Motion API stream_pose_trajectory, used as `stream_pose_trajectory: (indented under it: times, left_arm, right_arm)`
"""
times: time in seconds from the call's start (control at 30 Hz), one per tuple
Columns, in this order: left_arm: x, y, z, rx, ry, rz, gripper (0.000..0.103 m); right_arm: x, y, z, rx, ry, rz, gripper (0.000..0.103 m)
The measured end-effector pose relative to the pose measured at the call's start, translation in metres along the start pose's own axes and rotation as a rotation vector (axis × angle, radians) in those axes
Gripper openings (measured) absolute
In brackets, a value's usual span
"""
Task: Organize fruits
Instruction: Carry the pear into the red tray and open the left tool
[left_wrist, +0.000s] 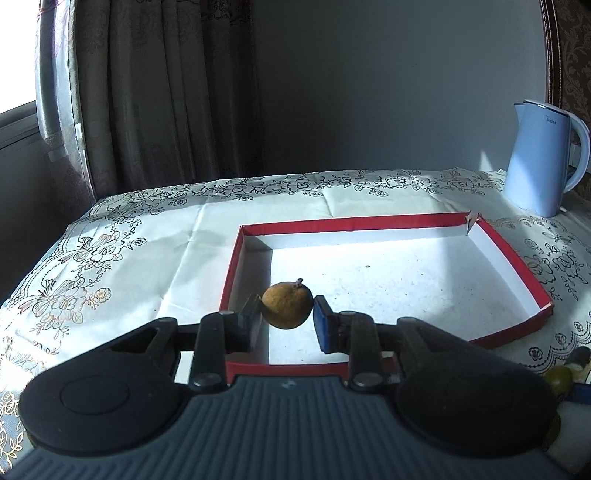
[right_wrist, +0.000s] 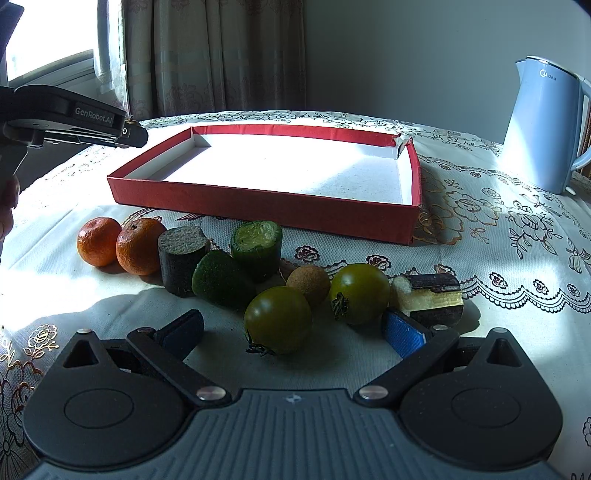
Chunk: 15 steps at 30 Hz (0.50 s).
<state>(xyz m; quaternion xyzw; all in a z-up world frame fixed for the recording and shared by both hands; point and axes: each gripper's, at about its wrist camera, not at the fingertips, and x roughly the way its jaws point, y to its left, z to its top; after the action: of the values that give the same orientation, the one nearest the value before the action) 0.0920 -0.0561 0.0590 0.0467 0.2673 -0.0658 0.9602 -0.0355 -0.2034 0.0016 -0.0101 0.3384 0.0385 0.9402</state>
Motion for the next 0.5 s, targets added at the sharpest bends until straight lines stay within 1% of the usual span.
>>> stream_pose_trajectory:
  times: [0.03, 0.07, 0.1, 0.13, 0.2, 0.33, 0.4, 0.47, 0.5]
  left_arm:
    - [0.004, 0.0, -0.001, 0.0, 0.005, 0.007, 0.029]
    - [0.008, -0.001, -0.003, -0.001, 0.011, 0.013, 0.037]
    - [0.009, -0.001, -0.004, -0.004, 0.009, 0.02, 0.048]
    - [0.008, 0.0, -0.006, -0.007, 0.002, 0.029, 0.054]
    - [0.003, 0.0, -0.008, -0.011, -0.015, 0.045, 0.08]
    - [-0.026, 0.004, -0.014, -0.029, -0.051, 0.046, 0.086]
    - [-0.043, 0.008, -0.021, -0.051, -0.066, 0.059, 0.099]
    - [-0.063, 0.014, -0.032, -0.072, -0.078, 0.085, 0.103]
    - [-0.074, 0.018, -0.04, -0.087, -0.079, 0.102, 0.103]
  right_arm:
    - [0.0, 0.0, 0.0, 0.0, 0.0, 0.0, 0.103]
    - [0.0, 0.0, 0.0, 0.0, 0.0, 0.0, 0.103]
    - [0.0, 0.0, 0.0, 0.0, 0.0, -0.001, 0.103]
    - [0.0, 0.0, 0.0, 0.0, 0.0, 0.0, 0.103]
    - [0.0, 0.0, 0.0, 0.0, 0.0, 0.0, 0.103]
    - [-0.001, -0.001, 0.0, 0.005, -0.002, 0.004, 0.103]
    - [-0.002, -0.003, 0.0, 0.015, -0.006, 0.014, 0.103]
    - [-0.004, -0.006, -0.001, 0.032, -0.013, 0.027, 0.103]
    - [-0.006, -0.008, -0.002, 0.045, -0.018, 0.036, 0.103]
